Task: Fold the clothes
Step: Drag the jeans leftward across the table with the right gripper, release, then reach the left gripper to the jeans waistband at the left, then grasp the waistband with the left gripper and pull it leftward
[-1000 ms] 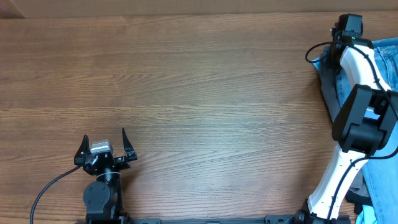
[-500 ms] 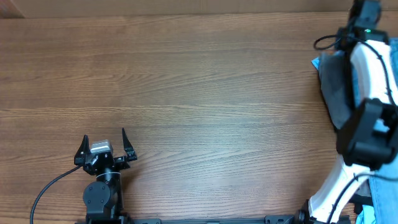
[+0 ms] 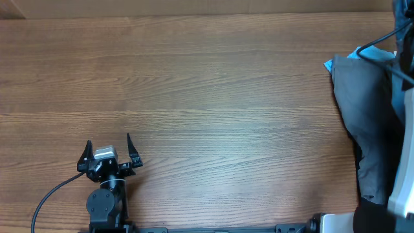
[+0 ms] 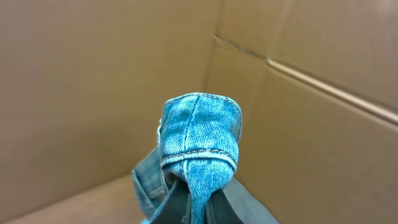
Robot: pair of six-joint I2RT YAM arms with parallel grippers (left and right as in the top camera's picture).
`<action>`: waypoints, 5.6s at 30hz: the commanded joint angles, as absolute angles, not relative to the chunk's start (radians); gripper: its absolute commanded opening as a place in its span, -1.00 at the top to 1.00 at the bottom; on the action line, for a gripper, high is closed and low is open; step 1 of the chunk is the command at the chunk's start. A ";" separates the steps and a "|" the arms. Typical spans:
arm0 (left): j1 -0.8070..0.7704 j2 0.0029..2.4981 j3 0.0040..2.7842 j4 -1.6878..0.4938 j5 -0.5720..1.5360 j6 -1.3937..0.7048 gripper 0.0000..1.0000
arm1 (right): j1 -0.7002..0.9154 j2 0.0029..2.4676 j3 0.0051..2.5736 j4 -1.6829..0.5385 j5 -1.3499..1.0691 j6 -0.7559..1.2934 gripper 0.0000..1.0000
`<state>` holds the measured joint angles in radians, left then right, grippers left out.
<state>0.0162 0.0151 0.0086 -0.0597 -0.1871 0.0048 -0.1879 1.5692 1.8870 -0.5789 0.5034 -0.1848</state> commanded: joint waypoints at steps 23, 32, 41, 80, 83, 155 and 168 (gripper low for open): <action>0.012 0.006 0.005 -0.058 -0.183 0.023 -1.00 | 0.720 1.848 1.927 -0.031 0.294 -0.003 0.92; 0.012 0.006 0.005 -0.058 -0.183 0.023 -1.00 | 0.778 1.978 1.927 0.074 0.177 0.101 0.93; 0.012 0.006 0.005 -0.058 -0.183 0.023 -1.00 | 0.828 2.024 1.926 0.035 0.083 0.135 0.92; 0.012 0.006 0.005 -0.056 -0.183 0.022 -1.00 | -0.110 1.642 1.924 -1.313 0.029 0.184 -1.00; 0.012 0.006 0.005 -0.056 -0.093 -0.025 -1.00 | -0.246 1.642 1.924 -1.365 -0.012 0.184 -1.00; 0.019 2.319 2.155 -1.060 -0.191 -0.625 -0.46 | -0.394 1.642 1.924 -1.397 -0.032 0.184 -1.00; 0.020 2.342 2.154 -1.017 -0.191 -0.597 0.74 | -0.394 1.642 1.924 -1.397 -0.032 0.184 -1.00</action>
<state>0.0227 2.3272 2.1345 -1.0229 -0.1696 -0.6155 -0.3969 1.6478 1.9179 -1.3998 -0.0273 0.1829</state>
